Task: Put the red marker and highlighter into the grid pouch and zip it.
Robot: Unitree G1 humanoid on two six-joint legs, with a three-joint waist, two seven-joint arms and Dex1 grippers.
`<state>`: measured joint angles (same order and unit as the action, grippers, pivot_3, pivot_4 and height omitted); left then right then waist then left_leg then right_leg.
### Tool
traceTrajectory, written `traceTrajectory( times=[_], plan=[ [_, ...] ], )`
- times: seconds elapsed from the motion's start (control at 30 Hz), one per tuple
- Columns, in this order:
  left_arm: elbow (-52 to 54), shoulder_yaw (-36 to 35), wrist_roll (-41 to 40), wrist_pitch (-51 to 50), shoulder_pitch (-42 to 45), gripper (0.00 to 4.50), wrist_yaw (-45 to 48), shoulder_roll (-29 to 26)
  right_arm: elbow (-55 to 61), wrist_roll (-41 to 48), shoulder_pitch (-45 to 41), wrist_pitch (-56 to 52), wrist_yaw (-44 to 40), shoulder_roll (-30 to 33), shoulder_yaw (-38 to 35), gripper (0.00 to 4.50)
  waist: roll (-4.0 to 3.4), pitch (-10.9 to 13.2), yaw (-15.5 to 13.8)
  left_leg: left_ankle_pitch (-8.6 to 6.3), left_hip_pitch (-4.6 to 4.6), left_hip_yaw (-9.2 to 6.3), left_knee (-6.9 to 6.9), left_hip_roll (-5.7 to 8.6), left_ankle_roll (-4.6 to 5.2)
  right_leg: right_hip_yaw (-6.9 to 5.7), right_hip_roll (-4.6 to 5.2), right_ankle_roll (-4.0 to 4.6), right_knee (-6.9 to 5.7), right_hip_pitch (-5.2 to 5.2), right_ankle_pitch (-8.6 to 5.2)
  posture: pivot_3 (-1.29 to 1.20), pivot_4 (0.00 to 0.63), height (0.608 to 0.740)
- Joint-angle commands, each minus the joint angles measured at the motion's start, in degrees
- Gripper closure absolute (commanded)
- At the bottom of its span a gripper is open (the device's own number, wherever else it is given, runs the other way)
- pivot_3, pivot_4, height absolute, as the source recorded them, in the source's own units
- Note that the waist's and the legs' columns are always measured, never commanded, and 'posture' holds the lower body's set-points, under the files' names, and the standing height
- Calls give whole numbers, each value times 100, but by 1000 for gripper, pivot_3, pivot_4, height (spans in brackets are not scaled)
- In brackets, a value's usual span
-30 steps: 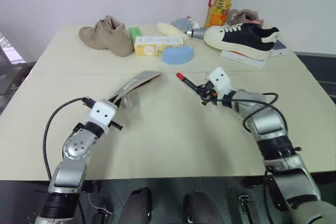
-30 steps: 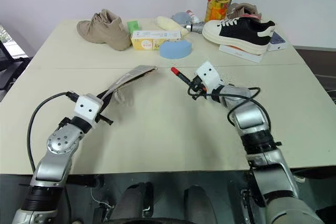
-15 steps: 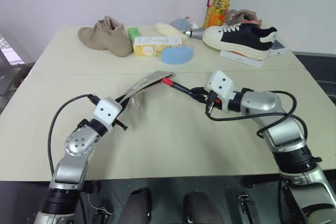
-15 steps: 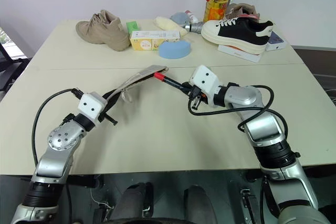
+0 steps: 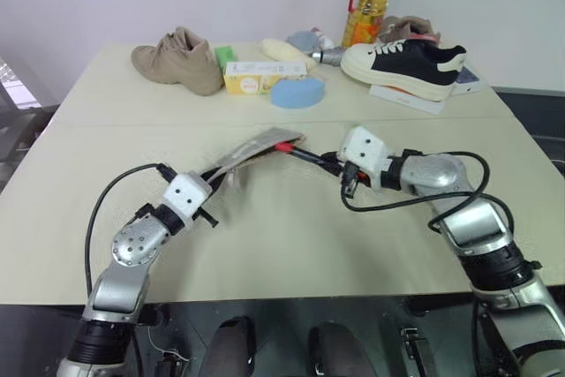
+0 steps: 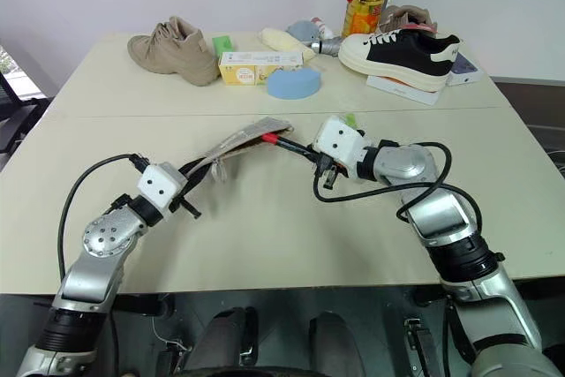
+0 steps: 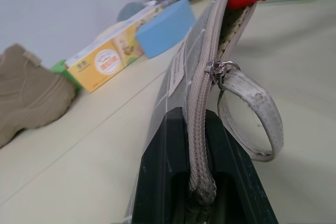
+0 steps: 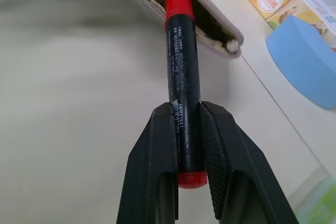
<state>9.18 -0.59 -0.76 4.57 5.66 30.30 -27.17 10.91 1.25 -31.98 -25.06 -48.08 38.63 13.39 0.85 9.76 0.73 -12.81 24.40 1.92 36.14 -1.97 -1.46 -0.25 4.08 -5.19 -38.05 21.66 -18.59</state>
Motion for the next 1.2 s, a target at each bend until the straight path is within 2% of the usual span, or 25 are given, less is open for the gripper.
traceTrajectory(
  times=[0.03, 0.23, 0.43, 0.47, 0.53, 0.67, 0.77, 0.83, 0.97, 1.07, 1.13, 1.2],
  plan=[
    [178, 114, -59, 283, 67, 4500, 301, -169, 154, -369, -143, 644, -241, 307, 187, 4310, 0, 0, 1, 0, 0, 0, 0, 1, 0, 0, 0, 0, 0, 0, 0, 0, 150, 740],
    [177, 636, -166, 460, 324, 4500, 1029, -296, 318, -934, -241, 1751, -777, 575, 742, 4310, 0, 0, 0, 0, -1, 0, 2, 1, 0, 0, -3, 0, 0, -2, 0, 0, 150, 740],
    [160, 807, -174, 414, 445, 4500, 1205, -267, 356, -985, -290, 1848, -866, 306, 799, 4310, 0, 0, 3, 1, -1, -1, 4, -2, -1, 0, -11, 0, -2, -2, 0, 0, 150, 740],
    [142, 798, -148, 405, 447, 4500, 1182, -266, 379, -921, -274, 1737, -873, 262, 737, 3511, 0, 0, 2, 1, -1, -2, 4, -4, -1, 0, -12, 0, -2, -2, 0, 0, 150, 740],
    [118, 769, -93, 388, 435, 4500, 1114, -263, 440, -788, -231, 1541, -923, 230, 599, 2930, 0, 0, -1, 1, -2, -4, 5, -5, -1, 0, -15, 0, -2, -4, 0, 0, 150, 740],
    [33, 648, 129, 307, 379, 4500, 717, -207, 848, 284, -27, 441, -969, 59, -169, 889, 0, 0, -11, 1, -2, -8, 7, -6, -1, 0, -16, 0, -2, -8, 0, 0, 150, 740],
    [-45, 485, 344, 67, 386, 4500, 129, -25, 782, 1378, -1, -746, -671, -272, -1152, 889, 0, 0, -10, 1, -5, -11, 9, -6, -1, 0, -12, 0, -1, -17, 0, 0, 150, 740],
    [-78, 444, 480, 10, 398, 4500, -100, 34, 580, 1545, -58, -1014, -480, -342, -1435, 889, 0, 0, -10, 1, -13, -12, 9, -6, -1, 0, -1, 0, -3, -25, 0, 0, 150, 740],
    [-128, 438, 732, -321, 370, 4500, -541, 194, -776, 1281, -432, -1492, 637, -650, -1827, 889, 1, -1, 16, 1, -33, -5, 7, -4, -1, 0, 2, 2, -5, -34, 1, 0, 150, 740],
    [-194, 514, 935, -398, 359, 4500, -764, 283, -1574, 980, -581, -1612, 1317, -835, -1755, 23, 1, -1, 9, 1, -34, -4, 5, -4, -2, 1, 1, 2, -9, -32, 2, 0, 150, 740],
    [-230, 531, 1005, -494, 402, 4500, -938, 410, -2202, 671, -740, -1473, 1980, -1082, -1707, 23, 0, -1, 17, 1, -32, -1, 0, -5, -2, 2, -1, 3, -9, -25, 2, 0, 150, 740],
    [-256, 537, 1040, -609, 484, 4500, -1102, 564, -2782, 552, -903, -1343, 2309, -1315, -1688, 23, 0, -1, 21, 2, -30, 2, -2, -5, -2, 5, -11, 2, -9, -21, 1, 0, 150, 740]
  ],
)
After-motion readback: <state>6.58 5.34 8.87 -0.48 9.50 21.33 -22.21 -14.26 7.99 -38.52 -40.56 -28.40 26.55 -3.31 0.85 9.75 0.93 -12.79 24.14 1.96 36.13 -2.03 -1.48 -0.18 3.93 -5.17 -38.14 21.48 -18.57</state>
